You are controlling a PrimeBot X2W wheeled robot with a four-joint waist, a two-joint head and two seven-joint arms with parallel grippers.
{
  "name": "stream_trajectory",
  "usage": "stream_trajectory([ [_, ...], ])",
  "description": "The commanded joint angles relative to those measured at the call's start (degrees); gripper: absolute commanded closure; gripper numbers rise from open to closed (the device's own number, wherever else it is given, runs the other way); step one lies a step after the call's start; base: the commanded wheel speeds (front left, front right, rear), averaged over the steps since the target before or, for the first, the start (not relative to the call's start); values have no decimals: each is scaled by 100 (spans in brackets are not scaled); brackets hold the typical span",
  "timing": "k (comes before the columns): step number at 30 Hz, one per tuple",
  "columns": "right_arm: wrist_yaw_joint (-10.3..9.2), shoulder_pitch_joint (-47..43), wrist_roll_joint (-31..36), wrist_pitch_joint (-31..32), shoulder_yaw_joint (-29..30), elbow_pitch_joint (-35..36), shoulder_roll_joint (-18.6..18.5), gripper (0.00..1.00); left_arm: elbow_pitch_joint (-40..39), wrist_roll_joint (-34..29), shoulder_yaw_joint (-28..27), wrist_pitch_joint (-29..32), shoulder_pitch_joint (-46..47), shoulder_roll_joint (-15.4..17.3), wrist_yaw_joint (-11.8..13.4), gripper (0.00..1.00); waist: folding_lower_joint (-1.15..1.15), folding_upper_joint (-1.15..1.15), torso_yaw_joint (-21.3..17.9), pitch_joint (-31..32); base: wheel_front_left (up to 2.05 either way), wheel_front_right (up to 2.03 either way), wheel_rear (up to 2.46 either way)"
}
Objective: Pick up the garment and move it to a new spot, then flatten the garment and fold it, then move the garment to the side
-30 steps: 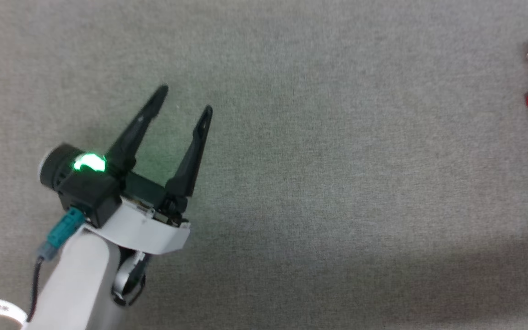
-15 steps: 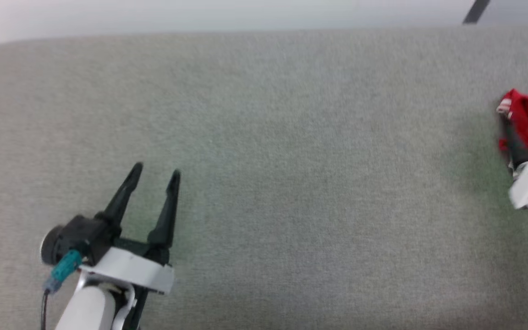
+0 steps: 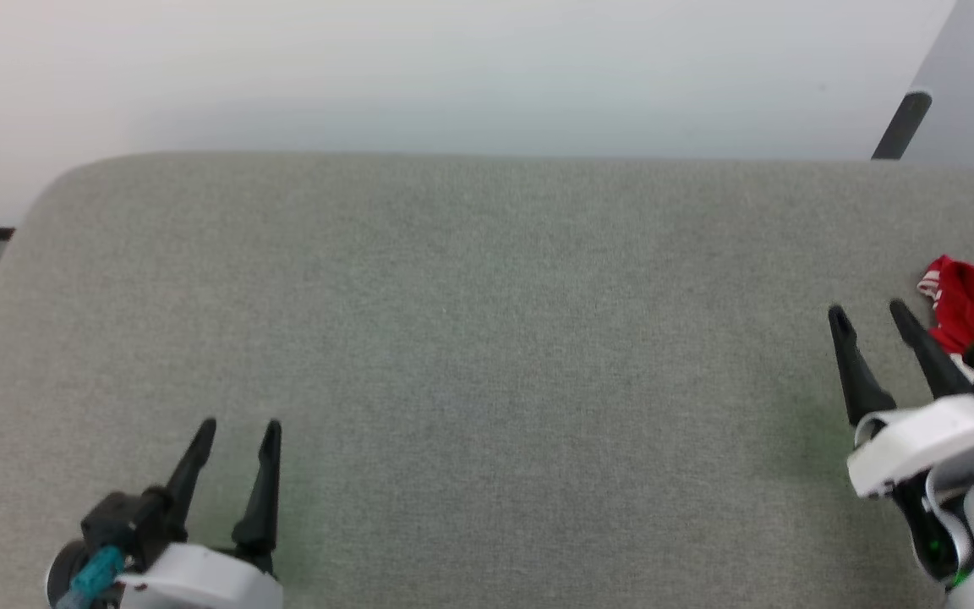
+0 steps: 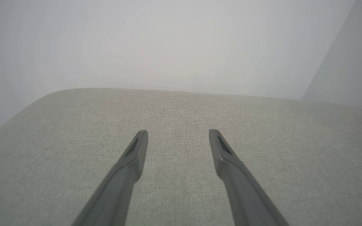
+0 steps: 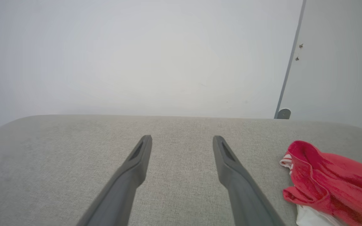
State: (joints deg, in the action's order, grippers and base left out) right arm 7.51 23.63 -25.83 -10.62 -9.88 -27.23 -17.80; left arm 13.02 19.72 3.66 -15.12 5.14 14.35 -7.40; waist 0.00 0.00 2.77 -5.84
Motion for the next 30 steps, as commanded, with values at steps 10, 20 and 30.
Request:
stream_trajectory([
  [10,-5,-1032,305,-323,395,299,237,0,-66,-4,-282,1,-572,-82,-13,0,0,0,62,480,0,0,0],
  [20,-5,-2042,715,-94,1033,1364,456,0,-607,-82,-565,3,-1209,-120,-13,0,0,0,-37,709,0,0,0],
  [30,-5,-2768,937,332,1433,2383,743,0,-1082,-1,-680,3,-1610,-104,-13,0,0,0,-83,787,0,0,0],
])
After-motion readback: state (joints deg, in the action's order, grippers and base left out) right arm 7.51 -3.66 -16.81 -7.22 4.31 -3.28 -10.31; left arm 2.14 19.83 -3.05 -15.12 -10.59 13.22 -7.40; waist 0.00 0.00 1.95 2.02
